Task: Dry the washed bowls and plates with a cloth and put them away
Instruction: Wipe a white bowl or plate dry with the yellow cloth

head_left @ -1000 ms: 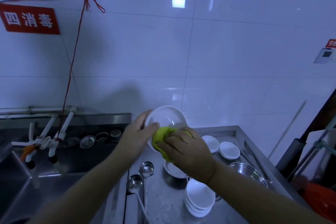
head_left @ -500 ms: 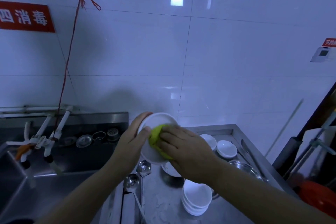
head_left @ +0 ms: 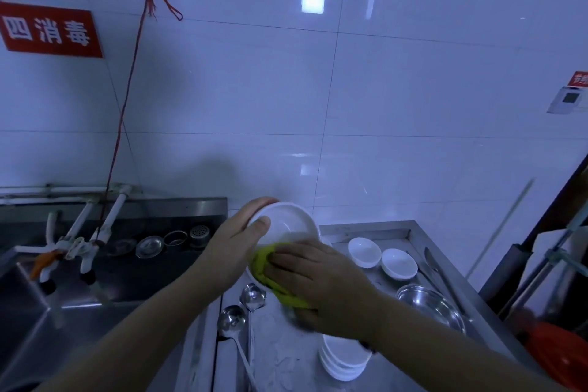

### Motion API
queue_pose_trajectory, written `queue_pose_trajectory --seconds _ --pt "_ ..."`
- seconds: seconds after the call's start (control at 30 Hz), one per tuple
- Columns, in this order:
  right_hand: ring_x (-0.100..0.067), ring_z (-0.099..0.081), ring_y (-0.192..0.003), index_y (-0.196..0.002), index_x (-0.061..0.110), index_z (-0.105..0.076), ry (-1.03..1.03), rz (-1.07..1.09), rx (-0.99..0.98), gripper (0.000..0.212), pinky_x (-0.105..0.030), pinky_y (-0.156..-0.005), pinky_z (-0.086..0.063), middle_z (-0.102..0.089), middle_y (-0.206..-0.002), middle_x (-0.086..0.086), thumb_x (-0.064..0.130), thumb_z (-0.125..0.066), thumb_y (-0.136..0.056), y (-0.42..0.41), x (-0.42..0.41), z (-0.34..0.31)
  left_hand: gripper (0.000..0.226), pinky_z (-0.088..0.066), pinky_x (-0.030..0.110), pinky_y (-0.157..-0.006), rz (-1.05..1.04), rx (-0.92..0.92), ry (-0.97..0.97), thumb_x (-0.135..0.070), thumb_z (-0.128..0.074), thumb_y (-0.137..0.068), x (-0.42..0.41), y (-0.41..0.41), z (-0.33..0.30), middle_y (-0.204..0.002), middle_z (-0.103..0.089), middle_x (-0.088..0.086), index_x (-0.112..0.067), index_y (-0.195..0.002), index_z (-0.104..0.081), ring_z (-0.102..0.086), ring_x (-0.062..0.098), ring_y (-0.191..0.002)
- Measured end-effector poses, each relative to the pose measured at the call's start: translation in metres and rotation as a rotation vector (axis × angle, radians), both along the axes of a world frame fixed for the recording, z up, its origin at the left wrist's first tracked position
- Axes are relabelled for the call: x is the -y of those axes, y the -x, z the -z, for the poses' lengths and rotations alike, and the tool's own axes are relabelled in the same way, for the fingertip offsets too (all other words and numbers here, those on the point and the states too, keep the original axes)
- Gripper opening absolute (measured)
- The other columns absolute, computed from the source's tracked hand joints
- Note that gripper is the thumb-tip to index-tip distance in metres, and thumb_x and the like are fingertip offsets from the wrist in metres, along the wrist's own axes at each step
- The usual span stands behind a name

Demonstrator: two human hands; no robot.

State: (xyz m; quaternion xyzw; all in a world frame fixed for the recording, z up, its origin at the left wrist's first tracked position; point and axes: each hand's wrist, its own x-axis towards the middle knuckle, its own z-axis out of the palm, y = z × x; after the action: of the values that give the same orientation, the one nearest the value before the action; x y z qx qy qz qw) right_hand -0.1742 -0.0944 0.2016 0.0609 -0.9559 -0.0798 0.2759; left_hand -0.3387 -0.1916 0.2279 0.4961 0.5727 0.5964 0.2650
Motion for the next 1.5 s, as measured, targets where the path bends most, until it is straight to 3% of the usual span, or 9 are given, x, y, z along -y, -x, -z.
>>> queue_pose_trajectory --seconds 0.2,0.33,0.43,0.6,0.8,0.97,1.1,1.3,1.5 --pt "-0.024 -0.065 -0.079 -0.092 0.009 -0.075 -0.168 -0.071 -0.122 0.009 -0.034 -0.077 -0.052 -0.071 -0.087 -0.005 0.010 -0.066 -0.088 0.000 -0.013 0.006 0.033 -0.053 0.051 -0.083 0.169 -0.010 0.315 -0.041 -0.053 -0.084 -0.004 0.013 -0.009 -0.113 -0.065 0.003 -0.040 -0.116 -0.058 -0.065 0.028 -0.100" --pt "-0.025 -0.064 -0.075 -0.095 0.009 -0.074 0.011 -0.005 -0.044 0.020 -0.029 -0.070 -0.050 -0.070 -0.085 -0.005 0.011 -0.075 -0.075 -0.005 -0.014 0.010 0.059 -0.040 0.030 -0.096 0.040 -0.747 0.349 -0.048 -0.050 -0.089 0.000 0.029 0.001 -0.139 -0.038 -0.006 -0.039 -0.142 -0.027 -0.041 0.008 -0.118" --pt "-0.024 -0.063 -0.074 -0.094 0.009 -0.073 0.116 0.025 0.038 0.028 -0.027 -0.069 -0.049 -0.069 -0.083 -0.005 0.009 -0.080 -0.067 -0.009 -0.016 0.009 0.033 -0.027 0.032 -0.109 0.073 -1.135 0.117 -0.037 -0.045 -0.087 0.007 0.029 0.007 -0.133 -0.044 -0.010 -0.035 -0.119 -0.054 -0.023 0.006 -0.131" --pt "-0.016 -0.057 -0.093 -0.110 0.011 -0.069 0.365 0.025 0.086 0.029 -0.029 -0.083 -0.049 -0.068 -0.101 -0.004 0.017 -0.070 -0.082 -0.016 -0.017 0.013 0.010 -0.030 0.028 -0.108 0.205 -1.445 -0.009 -0.023 -0.071 -0.074 0.001 0.025 0.018 -0.090 -0.067 -0.008 -0.022 -0.081 -0.065 -0.060 0.013 -0.102" --pt "-0.004 -0.049 -0.110 -0.123 0.018 -0.061 0.588 0.186 -0.418 0.046 -0.013 -0.097 -0.035 -0.057 -0.118 0.011 0.010 -0.073 -0.079 -0.029 -0.027 0.019 0.012 -0.042 0.018 -0.061 0.191 -0.540 0.217 -0.031 -0.067 -0.078 0.016 0.026 0.037 -0.067 -0.058 -0.015 -0.033 -0.069 -0.059 -0.053 -0.002 -0.064" --pt "-0.015 -0.043 -0.120 -0.127 0.010 -0.057 0.616 0.205 -0.467 0.053 -0.030 -0.103 -0.036 -0.050 -0.131 -0.001 0.036 -0.067 -0.082 -0.006 -0.015 0.014 0.015 -0.045 0.027 -0.067 0.226 0.266 0.117 -0.020 -0.065 -0.076 0.008 -0.004 0.039 -0.081 -0.068 0.010 -0.011 -0.085 -0.072 -0.058 0.020 -0.073" --pt "-0.025 -0.043 -0.127 -0.123 0.011 -0.064 0.474 0.169 -0.464 0.050 -0.044 -0.103 -0.035 -0.049 -0.139 -0.009 0.048 -0.042 -0.097 0.007 0.001 0.020 0.024 -0.053 0.030 -0.071 0.226 0.494 -0.003 -0.005 -0.062 -0.080 -0.004 -0.019 0.035 -0.091 -0.068 0.023 0.008 -0.099 -0.064 -0.064 0.026 -0.079" --pt "-0.026 -0.048 -0.123 -0.110 0.021 -0.073 0.236 0.190 -0.485 0.026 -0.049 -0.095 -0.037 -0.056 -0.134 0.002 0.030 -0.057 -0.091 0.009 0.005 0.021 0.023 -0.054 0.026 -0.072 0.279 0.491 -0.040 -0.005 -0.056 -0.083 -0.006 -0.026 0.032 -0.097 -0.070 0.019 0.000 -0.101 -0.069 -0.067 0.023 -0.087" --pt "-0.015 -0.053 -0.116 -0.101 0.021 -0.074 0.698 0.164 -0.567 0.023 -0.030 -0.096 -0.041 -0.063 -0.121 0.009 0.022 -0.055 -0.088 0.024 -0.011 -0.012 0.025 -0.052 0.035 -0.078 0.240 0.415 -0.065 -0.010 -0.055 -0.080 -0.005 -0.018 0.027 -0.097 -0.068 0.025 0.000 -0.099 -0.069 -0.064 0.029 -0.087"
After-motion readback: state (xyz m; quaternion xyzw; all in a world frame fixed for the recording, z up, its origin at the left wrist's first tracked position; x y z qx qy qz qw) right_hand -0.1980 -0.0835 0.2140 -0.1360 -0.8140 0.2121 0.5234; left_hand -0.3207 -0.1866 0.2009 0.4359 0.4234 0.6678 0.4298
